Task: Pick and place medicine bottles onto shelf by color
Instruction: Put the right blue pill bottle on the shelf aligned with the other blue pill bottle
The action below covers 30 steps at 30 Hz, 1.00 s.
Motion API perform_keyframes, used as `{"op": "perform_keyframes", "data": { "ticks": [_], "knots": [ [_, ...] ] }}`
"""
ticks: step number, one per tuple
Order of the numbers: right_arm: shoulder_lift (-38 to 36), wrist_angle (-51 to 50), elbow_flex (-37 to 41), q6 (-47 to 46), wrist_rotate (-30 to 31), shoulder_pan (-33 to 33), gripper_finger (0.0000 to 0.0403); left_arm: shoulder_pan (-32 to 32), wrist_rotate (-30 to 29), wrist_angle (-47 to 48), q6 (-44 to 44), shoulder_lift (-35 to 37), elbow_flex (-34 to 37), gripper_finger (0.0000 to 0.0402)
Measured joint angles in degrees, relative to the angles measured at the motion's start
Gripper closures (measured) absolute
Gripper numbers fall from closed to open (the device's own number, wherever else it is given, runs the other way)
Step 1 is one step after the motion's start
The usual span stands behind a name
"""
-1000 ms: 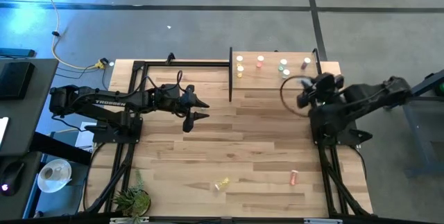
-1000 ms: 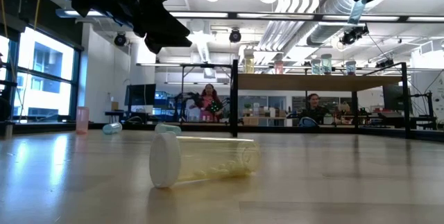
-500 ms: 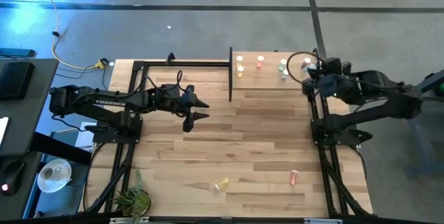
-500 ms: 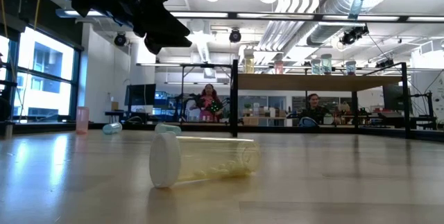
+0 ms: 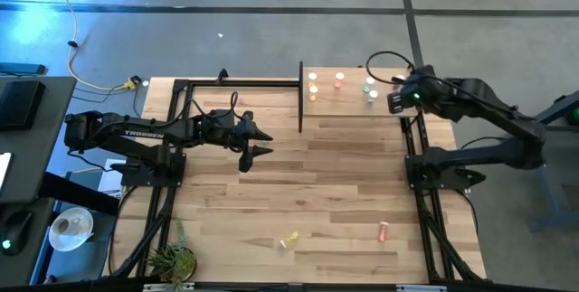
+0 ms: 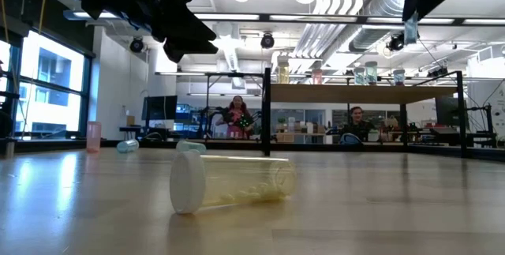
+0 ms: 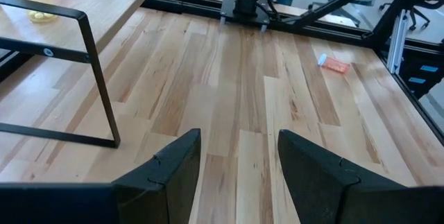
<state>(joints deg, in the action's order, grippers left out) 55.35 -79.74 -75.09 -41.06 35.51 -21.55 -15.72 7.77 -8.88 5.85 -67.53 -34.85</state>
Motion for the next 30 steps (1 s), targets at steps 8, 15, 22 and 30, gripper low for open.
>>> {"op": "perform_keyframes", "data": {
  "ticks": [8, 15, 22, 30],
  "knots": [
    [5.58, -0.60, 0.02, 0.76, -6.51, -9.48, 0.0290, 0.00, 0.00, 0.02, 0.00, 0.00, 0.00, 0.0218],
    [6.52, -0.80, 0.04, 4.01, -9.07, -13.53, 0.0290, 0.00, 0.02, 0.07, 0.00, 0.00, 0.00, 0.0218],
    [-0.09, 0.88, 10.44, 3.87, -9.69, -13.35, 0.0290, -0.01, 0.15, 0.07, 0.02, 0.00, 0.00, 0.0218],
    [-4.22, 12.42, 15.85, 7.04, -11.96, -15.04, 0.0290, 0.01, 0.15, 0.08, 0.02, 0.00, 0.00, 0.0218]
  ]
}}
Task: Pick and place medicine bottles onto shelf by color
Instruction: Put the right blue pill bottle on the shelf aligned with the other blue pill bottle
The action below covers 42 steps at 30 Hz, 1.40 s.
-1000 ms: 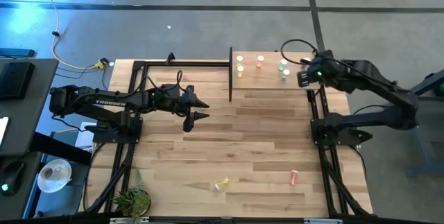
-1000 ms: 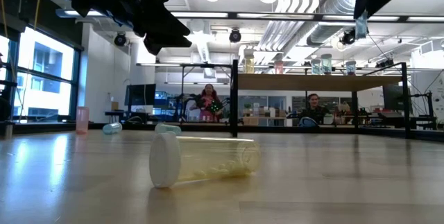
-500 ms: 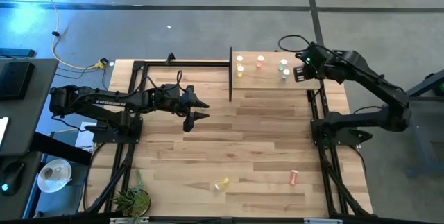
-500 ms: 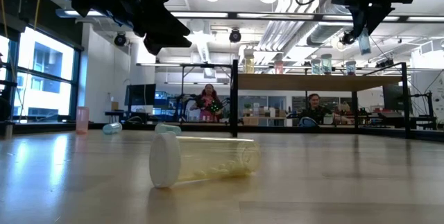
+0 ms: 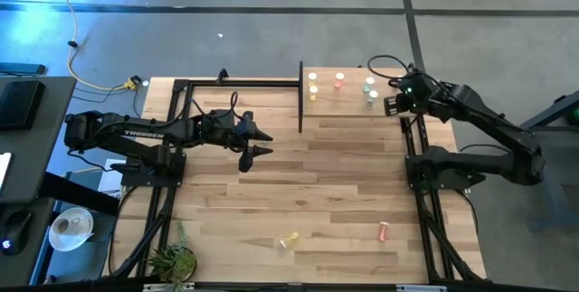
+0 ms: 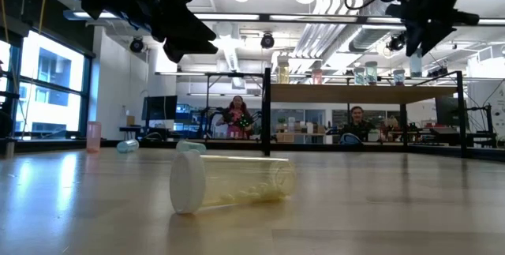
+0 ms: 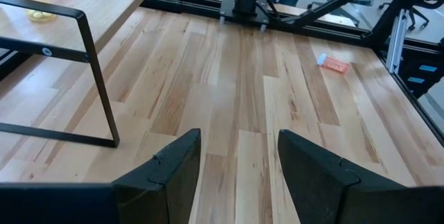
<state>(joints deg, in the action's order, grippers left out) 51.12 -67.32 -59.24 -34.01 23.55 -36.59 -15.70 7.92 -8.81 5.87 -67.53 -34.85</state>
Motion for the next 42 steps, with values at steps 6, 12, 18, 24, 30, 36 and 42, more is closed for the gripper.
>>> {"op": "perform_keyframes", "data": {
  "ticks": [6, 12, 18, 24, 30, 36, 42],
  "knots": [
    [3.56, 2.17, 0.00, 1.76, 0.09, -4.31, 0.0290, 0.00, 0.02, 0.01, 1.49, 0.00, 0.00, 0.0218],
    [6.24, 3.98, 0.00, 1.91, 0.22, -4.91, 0.0290, 0.00, 0.02, 0.01, 1.49, 0.00, 0.00, 0.0218],
    [8.06, 3.76, 0.00, 1.67, 0.24, -5.04, 0.0290, 0.00, 0.02, 0.01, 1.49, 0.00, 0.00, 0.0218],
    [8.18, 3.30, 0.00, 1.18, 0.37, -5.04, 0.0290, 0.00, 0.02, 0.01, 1.49, 0.00, 0.00, 0.0218],
    [8.14, 2.74, 0.00, 0.82, 0.50, -5.04, 0.0290, -0.01, 0.02, 0.01, 1.49, 0.00, 0.00, 0.0218],
    [8.14, 2.61, 0.00, 0.86, 0.61, -5.04, 0.0290, -0.02, 0.04, 0.03, 1.49, 0.00, 0.00, 0.0218],
    [8.16, 2.32, 0.00, 1.48, 1.38, -5.04, 0.0286, -0.02, 0.04, 0.01, 1.48, 0.00, 0.00, 0.0218]
  ]
}}
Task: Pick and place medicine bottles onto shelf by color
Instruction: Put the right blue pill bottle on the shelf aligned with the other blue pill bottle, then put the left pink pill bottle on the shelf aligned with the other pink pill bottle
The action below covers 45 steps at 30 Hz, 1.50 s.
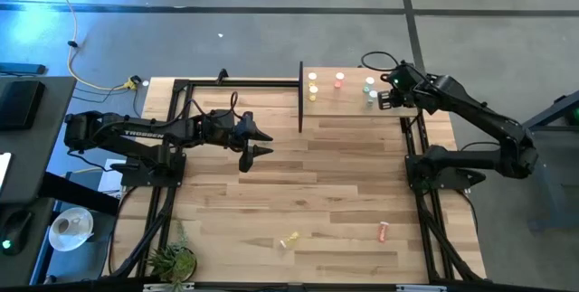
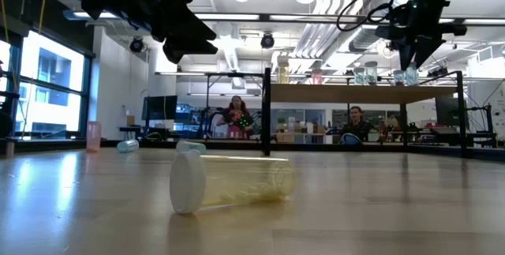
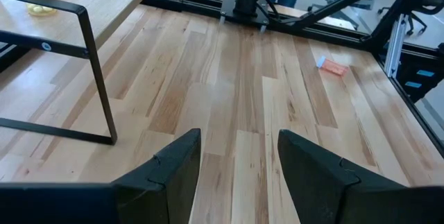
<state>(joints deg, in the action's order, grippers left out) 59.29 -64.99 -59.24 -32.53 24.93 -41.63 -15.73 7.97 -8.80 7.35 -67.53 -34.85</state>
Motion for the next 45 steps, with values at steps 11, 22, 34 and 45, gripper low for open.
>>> {"op": "perform_keyframes", "data": {
  "ticks": [11, 22, 34, 45],
  "knots": [
    [0.02, -0.06, 0.00, 0.63, 1.73, 0.00, 0.0235, 0.02, 0.00, 0.02, -0.01, 0.00, 0.00, 0.0218],
    [-1.01, 0.07, -2.09, 3.15, 1.79, 0.02, 0.0236, 0.01, 0.00, 0.67, -0.01, 0.00, 0.00, 0.0218],
    [-3.17, -1.95, -8.03, 6.03, -1.50, 5.73, 0.0236, 0.02, -0.11, 11.57, 2.75, 4.64, 0.00, 0.0218],
    [-3.13, -4.47, -8.04, -1.12, -0.88, 22.29, 0.0236, 0.04, -8.17, 29.99, 10.87, 8.31, 0.00, 0.0218]
  ]
}}
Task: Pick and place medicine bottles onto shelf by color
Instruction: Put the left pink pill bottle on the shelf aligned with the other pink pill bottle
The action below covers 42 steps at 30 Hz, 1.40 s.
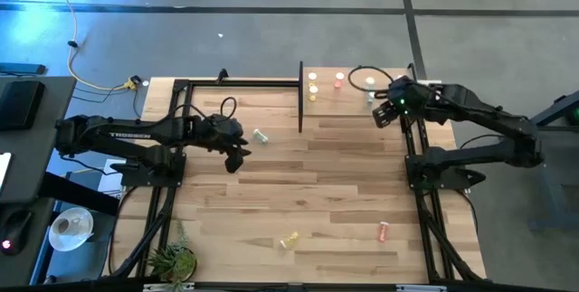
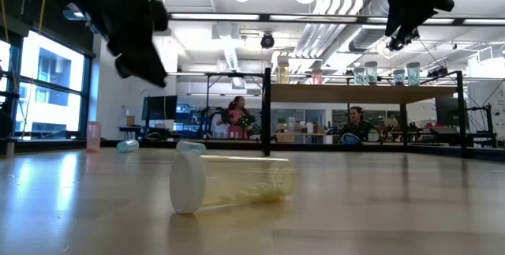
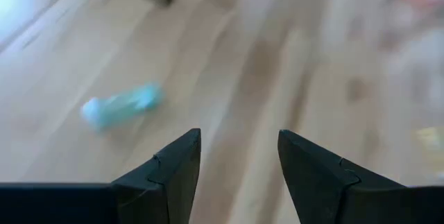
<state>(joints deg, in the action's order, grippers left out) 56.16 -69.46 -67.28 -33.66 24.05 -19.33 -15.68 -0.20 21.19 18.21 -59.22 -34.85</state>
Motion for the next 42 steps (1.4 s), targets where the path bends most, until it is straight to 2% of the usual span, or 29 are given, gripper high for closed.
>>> {"op": "perform_keyframes", "data": {
  "ticks": [4, 7, 13, 22, 26, 34, 38, 42],
  "knots": [
    [0.10, 0.70, 0.32, -3.09, 2.64, 5.83, 0.0236, 0.00, -7.76, 7.67, 3.72, 0.04, 0.00, 0.0218],
    [0.12, 1.11, 1.70, -5.51, 3.53, 9.20, 0.0236, -0.03, -11.32, 12.73, 6.72, 0.04, 0.00, 0.0218],
    [0.12, 3.62, 5.33, -10.20, 5.40, 14.40, 0.0236, -0.04, -11.83, 21.35, 10.31, 0.15, 0.00, 0.0218],
    [0.13, 11.94, 9.04, -11.38, 5.40, 20.27, 0.0236, 0.28, -13.08, 30.45, 13.76, 2.22, 0.00, 0.0218],
    [0.13, 12.84, 9.33, -11.36, 5.99, 21.92, 0.0236, 2.97, -18.50, 34.78, 18.59, 3.98, 0.50, 0.0218],
    [0.13, 12.91, 9.35, -11.29, 7.92, 22.51, 0.0236, 12.69, -28.17, 32.08, 36.31, 8.89, 8.75, 0.0218],
    [0.13, 13.55, 9.35, -9.98, 9.63, 22.51, 0.0236, 13.86, -35.42, 31.24, 44.32, 9.34, 11.01, 0.0218],
    [0.11, 14.11, 9.35, -9.09, 9.99, 22.51, 0.0236, 13.78, -38.44, 30.95, 50.40, 8.96, 12.44, 0.0218]
  ]
}}
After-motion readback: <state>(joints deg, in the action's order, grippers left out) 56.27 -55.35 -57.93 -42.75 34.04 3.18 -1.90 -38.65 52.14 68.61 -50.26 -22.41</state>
